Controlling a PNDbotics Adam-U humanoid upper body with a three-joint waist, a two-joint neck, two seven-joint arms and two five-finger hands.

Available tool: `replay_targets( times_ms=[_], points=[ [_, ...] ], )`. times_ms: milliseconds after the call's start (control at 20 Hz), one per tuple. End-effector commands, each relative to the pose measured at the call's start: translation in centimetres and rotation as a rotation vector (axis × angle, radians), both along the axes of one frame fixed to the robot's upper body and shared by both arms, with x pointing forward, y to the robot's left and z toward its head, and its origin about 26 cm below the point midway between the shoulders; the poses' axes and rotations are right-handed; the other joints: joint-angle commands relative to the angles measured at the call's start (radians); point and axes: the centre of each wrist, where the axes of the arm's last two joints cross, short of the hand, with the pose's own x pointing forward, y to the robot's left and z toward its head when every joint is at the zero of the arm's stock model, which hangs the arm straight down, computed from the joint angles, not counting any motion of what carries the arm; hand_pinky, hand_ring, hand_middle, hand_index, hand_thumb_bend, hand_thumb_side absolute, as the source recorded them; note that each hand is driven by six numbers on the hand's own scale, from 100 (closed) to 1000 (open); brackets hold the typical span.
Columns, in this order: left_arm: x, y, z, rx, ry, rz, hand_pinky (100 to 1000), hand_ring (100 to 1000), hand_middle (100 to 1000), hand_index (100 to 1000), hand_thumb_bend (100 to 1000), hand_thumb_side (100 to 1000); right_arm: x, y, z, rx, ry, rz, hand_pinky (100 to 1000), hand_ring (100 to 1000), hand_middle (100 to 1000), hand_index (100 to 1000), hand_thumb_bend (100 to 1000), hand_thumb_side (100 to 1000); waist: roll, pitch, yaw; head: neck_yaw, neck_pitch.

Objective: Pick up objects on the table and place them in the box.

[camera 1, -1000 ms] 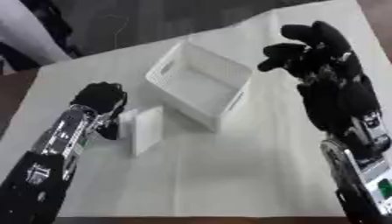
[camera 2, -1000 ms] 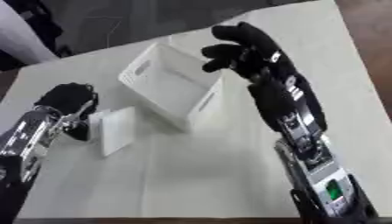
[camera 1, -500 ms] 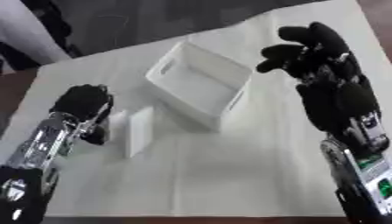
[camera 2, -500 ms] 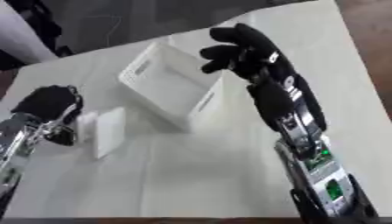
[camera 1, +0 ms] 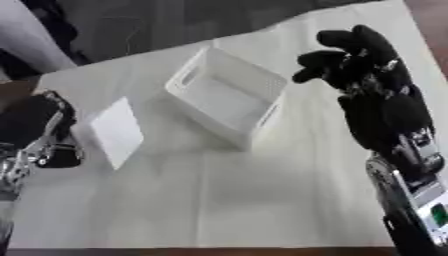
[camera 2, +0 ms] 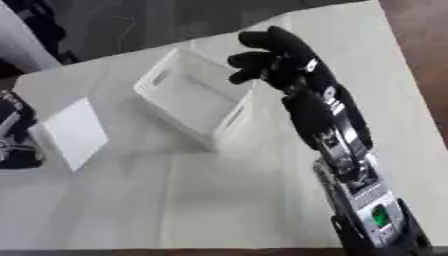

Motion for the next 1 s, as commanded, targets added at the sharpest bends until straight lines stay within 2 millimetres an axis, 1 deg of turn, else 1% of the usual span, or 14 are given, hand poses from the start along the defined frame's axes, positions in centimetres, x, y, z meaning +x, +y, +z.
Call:
replay_targets(
  times_ms=[50, 250, 350, 450, 600, 850, 1000],
  points=[
    [-0.3, 1.2, 1.4, -0.092, -0.068, 0.009, 100, 100, 100, 205, 100, 100, -0.2, 0.1, 0.8, 0.01, -0.032, 0.004, 742, 828, 897, 998, 100, 893, -0.009, -0.008, 0.001, -0.009, 0.0],
    [0.0, 1.3, 1.6, -0.199, -0.113, -0.004, 100, 100, 100, 203, 100, 100, -0.1, 0.1, 0.9, 0.011, -0.039, 0.004, 743, 828, 897, 998, 100, 896, -0.017, -0.003, -0.001, -0.006, 0.0],
    [0.4, 1.0, 1.9, -0.264, -0.143, -0.024, 100, 100, 100, 202, 100, 100, -0.1, 0.2, 1.0, 0.013, -0.041, 0.005, 743, 828, 897, 998, 100, 896, -0.022, -0.003, -0.002, -0.005, 0.0],
    [1.1, 0.7, 2.0, -0.351, -0.162, -0.051, 100, 100, 100, 199, 100, 100, -0.1, 0.3, 1.0, 0.015, -0.043, 0.008, 743, 828, 897, 998, 100, 897, -0.027, -0.002, -0.006, -0.001, 0.0],
    [2.4, -0.2, 2.0, -0.529, -0.179, -0.142, 100, 100, 100, 198, 100, 100, -0.1, 0.4, 1.1, 0.018, -0.047, 0.015, 743, 829, 897, 998, 100, 897, -0.035, -0.002, -0.017, 0.006, 0.0],
    [4.4, -1.0, 1.7, -0.782, -0.184, -0.265, 100, 100, 100, 198, 100, 100, -0.1, 0.7, 1.3, 0.026, -0.057, 0.027, 743, 829, 898, 998, 100, 898, -0.049, 0.001, -0.051, 0.018, 0.0],
    [5.4, -1.2, 1.6, -0.841, -0.17, -0.297, 100, 100, 100, 198, 100, 100, -0.1, 0.9, 1.5, 0.03, -0.064, 0.034, 744, 829, 898, 998, 100, 900, -0.054, 0.002, -0.08, 0.023, 0.0]
  ],
)
